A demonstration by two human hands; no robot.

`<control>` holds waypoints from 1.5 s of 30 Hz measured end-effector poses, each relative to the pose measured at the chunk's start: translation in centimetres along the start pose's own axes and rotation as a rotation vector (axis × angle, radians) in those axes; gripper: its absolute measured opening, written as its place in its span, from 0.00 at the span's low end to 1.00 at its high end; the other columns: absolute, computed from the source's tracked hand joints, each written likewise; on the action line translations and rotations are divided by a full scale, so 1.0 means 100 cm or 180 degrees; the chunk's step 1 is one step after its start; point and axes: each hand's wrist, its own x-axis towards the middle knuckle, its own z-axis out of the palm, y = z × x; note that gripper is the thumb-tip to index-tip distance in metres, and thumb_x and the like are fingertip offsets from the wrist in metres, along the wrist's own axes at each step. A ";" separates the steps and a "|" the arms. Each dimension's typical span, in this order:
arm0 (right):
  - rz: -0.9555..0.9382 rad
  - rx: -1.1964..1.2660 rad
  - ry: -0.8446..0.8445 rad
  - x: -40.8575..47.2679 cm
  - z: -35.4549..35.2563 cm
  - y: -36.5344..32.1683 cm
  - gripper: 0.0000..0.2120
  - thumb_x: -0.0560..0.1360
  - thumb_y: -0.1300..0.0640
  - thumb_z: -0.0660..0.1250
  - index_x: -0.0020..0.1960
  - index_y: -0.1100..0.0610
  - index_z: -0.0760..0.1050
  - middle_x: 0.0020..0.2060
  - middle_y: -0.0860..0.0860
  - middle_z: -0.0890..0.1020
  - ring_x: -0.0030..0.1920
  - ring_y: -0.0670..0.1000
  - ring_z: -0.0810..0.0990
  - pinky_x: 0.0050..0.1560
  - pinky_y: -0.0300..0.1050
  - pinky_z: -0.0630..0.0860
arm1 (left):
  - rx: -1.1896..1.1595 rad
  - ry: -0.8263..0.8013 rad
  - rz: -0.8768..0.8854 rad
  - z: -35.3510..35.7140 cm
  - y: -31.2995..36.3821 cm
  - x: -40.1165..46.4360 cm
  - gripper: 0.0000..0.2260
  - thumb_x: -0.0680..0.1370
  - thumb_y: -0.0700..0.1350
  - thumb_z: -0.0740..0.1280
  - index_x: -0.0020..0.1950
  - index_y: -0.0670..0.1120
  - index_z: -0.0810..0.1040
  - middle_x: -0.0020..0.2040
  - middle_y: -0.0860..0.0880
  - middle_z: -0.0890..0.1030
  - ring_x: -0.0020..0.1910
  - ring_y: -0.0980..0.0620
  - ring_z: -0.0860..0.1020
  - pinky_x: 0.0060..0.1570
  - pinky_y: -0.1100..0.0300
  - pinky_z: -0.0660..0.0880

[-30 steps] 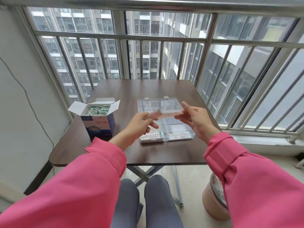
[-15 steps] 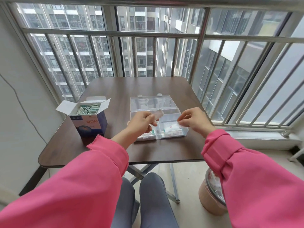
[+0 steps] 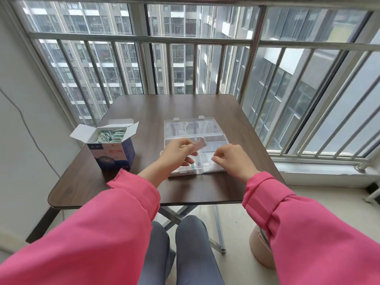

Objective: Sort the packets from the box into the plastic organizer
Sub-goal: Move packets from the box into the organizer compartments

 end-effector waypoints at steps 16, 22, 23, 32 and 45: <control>-0.0105 -0.0452 -0.0390 -0.011 0.005 -0.014 0.22 0.81 0.49 0.55 0.44 0.65 0.78 0.45 0.62 0.77 0.53 0.60 0.74 0.54 0.50 0.68 | 0.0025 0.0211 0.0113 -0.013 -0.014 -0.001 0.09 0.79 0.40 0.65 0.55 0.37 0.80 0.44 0.45 0.79 0.36 0.58 0.75 0.37 0.72 0.72; 0.0152 0.1090 0.0007 -0.006 -0.007 -0.038 0.15 0.80 0.53 0.58 0.48 0.63 0.78 0.42 0.56 0.82 0.44 0.54 0.80 0.47 0.48 0.75 | 0.0206 0.0128 0.0345 -0.021 -0.018 -0.003 0.09 0.75 0.37 0.69 0.55 0.41 0.80 0.45 0.48 0.81 0.41 0.60 0.76 0.48 0.68 0.73; 0.0221 0.1613 -0.0105 -0.005 -0.008 -0.044 0.11 0.79 0.55 0.61 0.50 0.62 0.77 0.39 0.54 0.81 0.39 0.50 0.80 0.42 0.43 0.76 | 0.0228 0.0075 0.0395 -0.022 -0.018 -0.004 0.09 0.74 0.36 0.70 0.54 0.42 0.80 0.47 0.48 0.81 0.42 0.61 0.76 0.52 0.65 0.73; 0.0291 0.1468 -0.0229 0.011 0.014 -0.054 0.07 0.69 0.68 0.69 0.41 0.58 0.77 0.32 0.55 0.80 0.23 0.39 0.74 0.27 0.28 0.68 | 0.1574 0.0368 0.0664 -0.034 -0.029 -0.003 0.07 0.74 0.39 0.70 0.52 0.42 0.82 0.51 0.43 0.81 0.51 0.49 0.78 0.48 0.70 0.67; -0.0090 -0.0081 -0.0401 0.015 0.021 -0.064 0.06 0.70 0.64 0.68 0.44 0.57 0.81 0.47 0.55 0.81 0.50 0.56 0.79 0.51 0.50 0.76 | 0.3526 0.0470 0.0759 -0.040 -0.028 -0.005 0.06 0.78 0.46 0.64 0.52 0.55 0.78 0.51 0.55 0.81 0.57 0.50 0.73 0.53 0.52 0.61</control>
